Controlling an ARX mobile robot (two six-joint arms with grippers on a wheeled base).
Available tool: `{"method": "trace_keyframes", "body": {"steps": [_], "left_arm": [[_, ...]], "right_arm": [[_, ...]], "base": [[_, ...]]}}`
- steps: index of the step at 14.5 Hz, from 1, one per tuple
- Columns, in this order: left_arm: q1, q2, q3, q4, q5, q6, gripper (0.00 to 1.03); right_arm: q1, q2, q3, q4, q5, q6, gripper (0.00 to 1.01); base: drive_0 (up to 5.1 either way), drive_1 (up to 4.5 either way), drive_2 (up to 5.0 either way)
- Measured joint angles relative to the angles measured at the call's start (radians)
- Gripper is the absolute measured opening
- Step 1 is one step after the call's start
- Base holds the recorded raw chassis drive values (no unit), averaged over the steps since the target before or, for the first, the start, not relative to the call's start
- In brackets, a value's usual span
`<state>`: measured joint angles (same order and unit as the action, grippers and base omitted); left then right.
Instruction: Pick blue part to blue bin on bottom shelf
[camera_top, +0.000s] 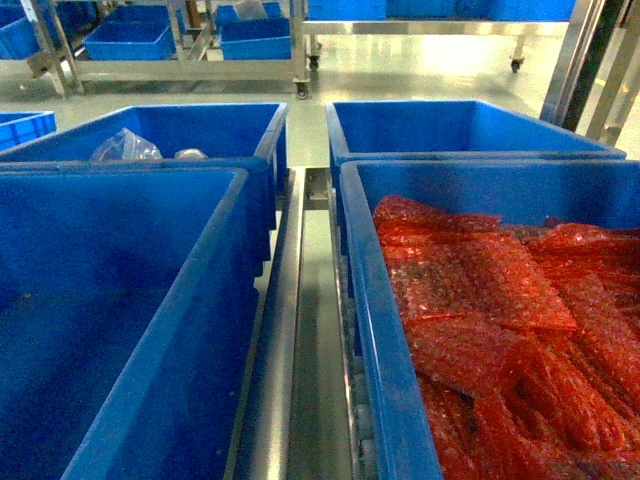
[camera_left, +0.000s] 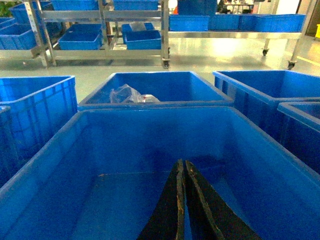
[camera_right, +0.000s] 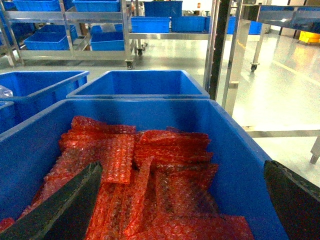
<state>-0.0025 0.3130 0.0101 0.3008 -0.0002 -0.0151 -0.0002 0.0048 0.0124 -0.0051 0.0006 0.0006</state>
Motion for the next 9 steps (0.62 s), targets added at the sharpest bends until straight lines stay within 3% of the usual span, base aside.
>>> {"method": "trace_keyframes", "body": {"steps": [5, 6, 9], "left_arm": [[0.0, -0.144, 0.0, -0.131, 0.0, 0.0, 0.02], [0.0, -0.239, 0.001, -0.278, 0.002, 0.001, 0.02], [0.0, -0.302, 0.001, -0.312, 0.0, 0.002, 0.02]], "right_arm": [[0.0, 0.0, 0.0, 0.0, 0.0, 0.0, 0.98], [0.0, 0.0, 0.0, 0.0, 0.0, 0.0, 0.98], [0.0, 0.0, 0.0, 0.0, 0.0, 0.0, 0.98]], "base": [[0.0, 0.0, 0.0], [0.0, 0.0, 0.0], [0.0, 0.0, 0.0]]}}
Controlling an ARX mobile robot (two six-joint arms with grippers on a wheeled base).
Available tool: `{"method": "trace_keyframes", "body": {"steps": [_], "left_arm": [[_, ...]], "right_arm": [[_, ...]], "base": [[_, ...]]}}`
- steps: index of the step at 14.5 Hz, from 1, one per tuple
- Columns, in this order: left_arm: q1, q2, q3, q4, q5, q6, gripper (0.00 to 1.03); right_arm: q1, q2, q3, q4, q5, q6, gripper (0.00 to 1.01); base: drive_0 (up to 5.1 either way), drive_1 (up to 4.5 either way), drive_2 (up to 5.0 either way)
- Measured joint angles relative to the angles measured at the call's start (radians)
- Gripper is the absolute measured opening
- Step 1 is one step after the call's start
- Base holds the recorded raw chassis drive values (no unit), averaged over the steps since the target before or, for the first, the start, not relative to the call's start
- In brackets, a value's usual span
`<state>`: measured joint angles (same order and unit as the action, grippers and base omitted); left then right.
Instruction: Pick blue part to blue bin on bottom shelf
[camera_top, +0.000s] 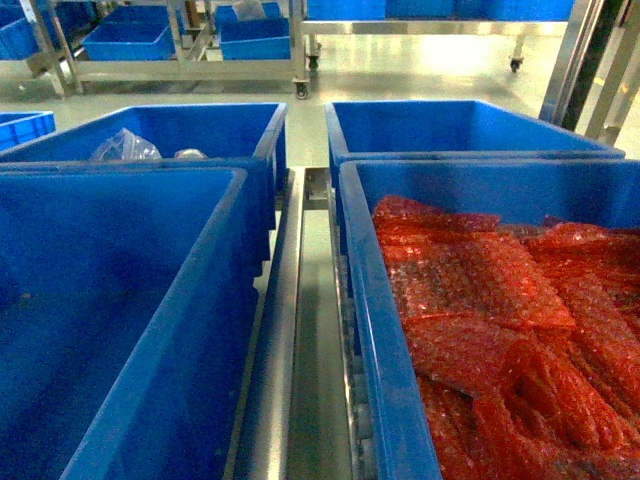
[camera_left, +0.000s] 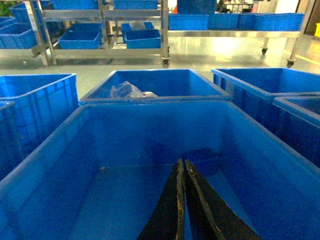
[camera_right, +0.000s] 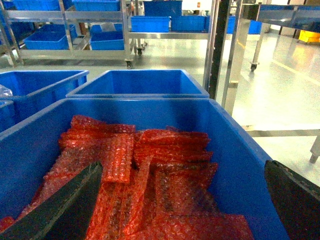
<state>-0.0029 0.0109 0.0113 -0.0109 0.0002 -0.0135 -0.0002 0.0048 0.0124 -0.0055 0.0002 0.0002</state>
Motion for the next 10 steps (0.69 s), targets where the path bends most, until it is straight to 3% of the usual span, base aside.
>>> {"method": "trace_keyframes", "body": {"steps": [2, 6, 10], "left_arm": [[0.0, 0.0, 0.0, 0.01, 0.0, -0.001, 0.03], [0.0, 0.0, 0.0, 0.006, 0.0, 0.0, 0.44], [0.0, 0.0, 0.0, 0.006, 0.0, 0.0, 0.99]], "right_arm": [[0.0, 0.0, 0.0, 0.001, 0.0, 0.0, 0.98], [0.0, 0.0, 0.0, 0.001, 0.0, 0.0, 0.98], [0.0, 0.0, 0.0, 0.001, 0.0, 0.0, 0.98]], "base": [[0.0, 0.0, 0.0], [0.0, 0.0, 0.0], [0.0, 0.0, 0.0]]}}
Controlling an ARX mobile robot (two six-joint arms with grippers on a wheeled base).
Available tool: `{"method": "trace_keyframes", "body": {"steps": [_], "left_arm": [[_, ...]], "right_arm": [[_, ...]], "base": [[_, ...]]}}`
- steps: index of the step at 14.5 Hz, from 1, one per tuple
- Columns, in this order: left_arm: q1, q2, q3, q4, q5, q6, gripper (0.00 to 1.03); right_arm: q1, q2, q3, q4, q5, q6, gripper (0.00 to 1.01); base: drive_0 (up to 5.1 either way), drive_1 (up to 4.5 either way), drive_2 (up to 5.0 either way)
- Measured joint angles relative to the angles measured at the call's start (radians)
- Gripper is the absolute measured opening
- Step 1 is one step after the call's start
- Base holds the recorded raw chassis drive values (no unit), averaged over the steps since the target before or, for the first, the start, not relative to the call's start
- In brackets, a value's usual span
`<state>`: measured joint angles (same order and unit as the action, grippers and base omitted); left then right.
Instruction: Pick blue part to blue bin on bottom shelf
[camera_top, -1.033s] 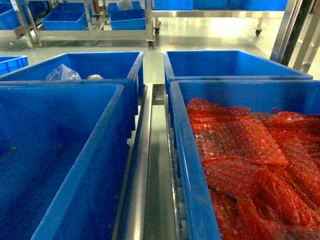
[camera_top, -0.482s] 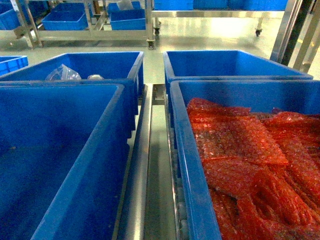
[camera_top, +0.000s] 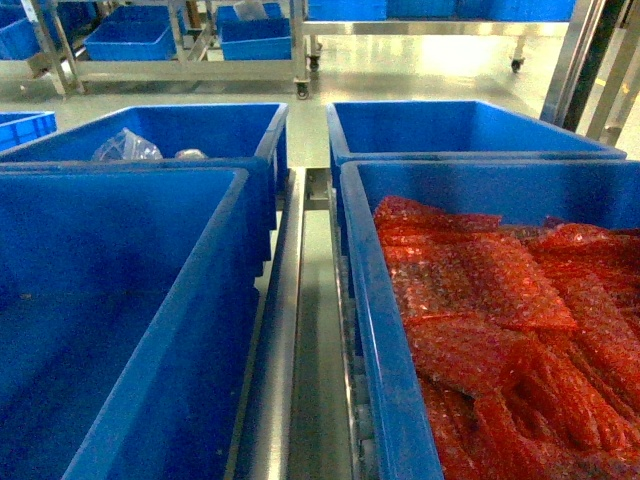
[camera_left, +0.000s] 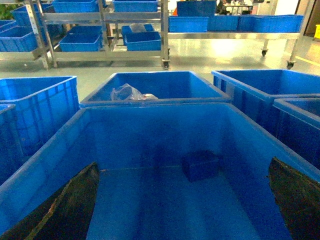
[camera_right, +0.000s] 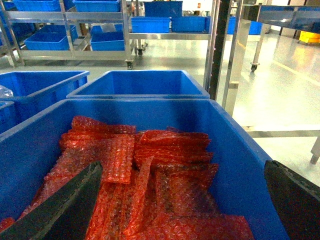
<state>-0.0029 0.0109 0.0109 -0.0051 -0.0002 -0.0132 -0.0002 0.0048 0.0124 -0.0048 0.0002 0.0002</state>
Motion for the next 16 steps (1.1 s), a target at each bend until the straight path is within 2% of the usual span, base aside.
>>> {"method": "trace_keyframes", "body": {"steps": [16], "left_arm": [[0.0, 0.0, 0.0, 0.0, 0.0, 0.002, 0.98]], "right_arm": [[0.0, 0.0, 0.0, 0.0, 0.0, 0.0, 0.98]], "base": [[0.0, 0.0, 0.0]]}}
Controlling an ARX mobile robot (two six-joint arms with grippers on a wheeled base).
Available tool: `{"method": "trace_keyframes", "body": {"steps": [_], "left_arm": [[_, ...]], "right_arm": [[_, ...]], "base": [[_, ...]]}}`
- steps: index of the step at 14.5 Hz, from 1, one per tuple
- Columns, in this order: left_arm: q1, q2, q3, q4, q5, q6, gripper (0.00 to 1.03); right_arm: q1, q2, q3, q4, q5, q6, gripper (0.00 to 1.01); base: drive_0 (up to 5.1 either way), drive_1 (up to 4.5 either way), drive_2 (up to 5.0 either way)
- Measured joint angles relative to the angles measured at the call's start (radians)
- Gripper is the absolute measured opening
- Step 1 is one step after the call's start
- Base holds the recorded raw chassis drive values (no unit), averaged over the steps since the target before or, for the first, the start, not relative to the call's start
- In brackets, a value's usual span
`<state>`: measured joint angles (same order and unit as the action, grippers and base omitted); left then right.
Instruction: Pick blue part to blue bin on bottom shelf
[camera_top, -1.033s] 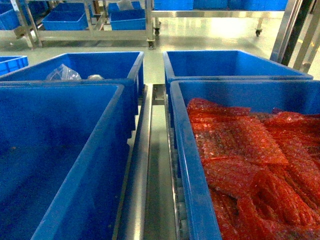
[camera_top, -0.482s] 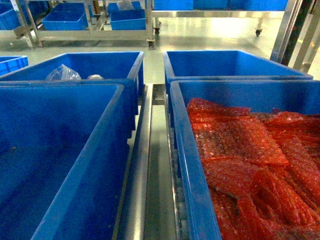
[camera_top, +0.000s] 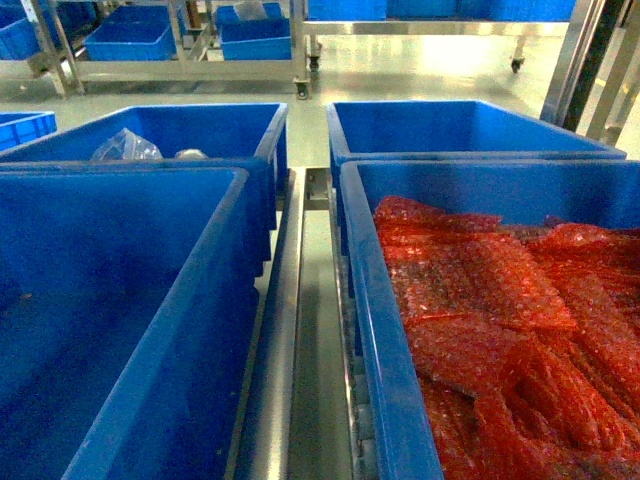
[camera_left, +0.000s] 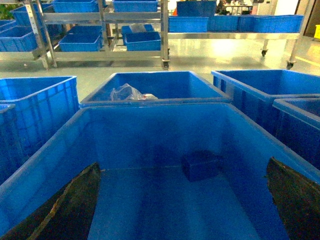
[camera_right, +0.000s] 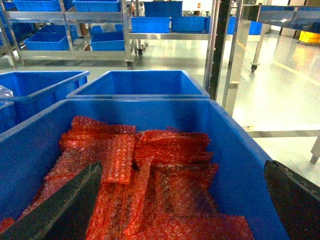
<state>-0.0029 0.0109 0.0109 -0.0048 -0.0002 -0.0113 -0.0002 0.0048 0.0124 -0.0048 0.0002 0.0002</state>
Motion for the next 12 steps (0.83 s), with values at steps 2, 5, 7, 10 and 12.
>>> {"method": "trace_keyframes", "body": {"steps": [2, 5, 7, 10, 12], "left_arm": [[0.0, 0.0, 0.0, 0.0, 0.0, 0.0, 0.98], [0.0, 0.0, 0.0, 0.0, 0.0, 0.0, 0.98], [0.0, 0.0, 0.0, 0.0, 0.0, 0.0, 0.98], [0.0, 0.0, 0.0, 0.0, 0.0, 0.0, 0.98], [0.0, 0.0, 0.0, 0.0, 0.0, 0.0, 0.98]], "right_arm": [[0.0, 0.0, 0.0, 0.0, 0.0, 0.0, 0.98], [0.0, 0.0, 0.0, 0.0, 0.0, 0.0, 0.98], [0.0, 0.0, 0.0, 0.0, 0.0, 0.0, 0.98], [0.0, 0.0, 0.0, 0.0, 0.0, 0.0, 0.98], [0.0, 0.0, 0.0, 0.0, 0.0, 0.0, 0.98]], "base": [[0.0, 0.0, 0.0], [0.0, 0.0, 0.0], [0.0, 0.0, 0.0], [0.0, 0.0, 0.0], [0.0, 0.0, 0.0]]}}
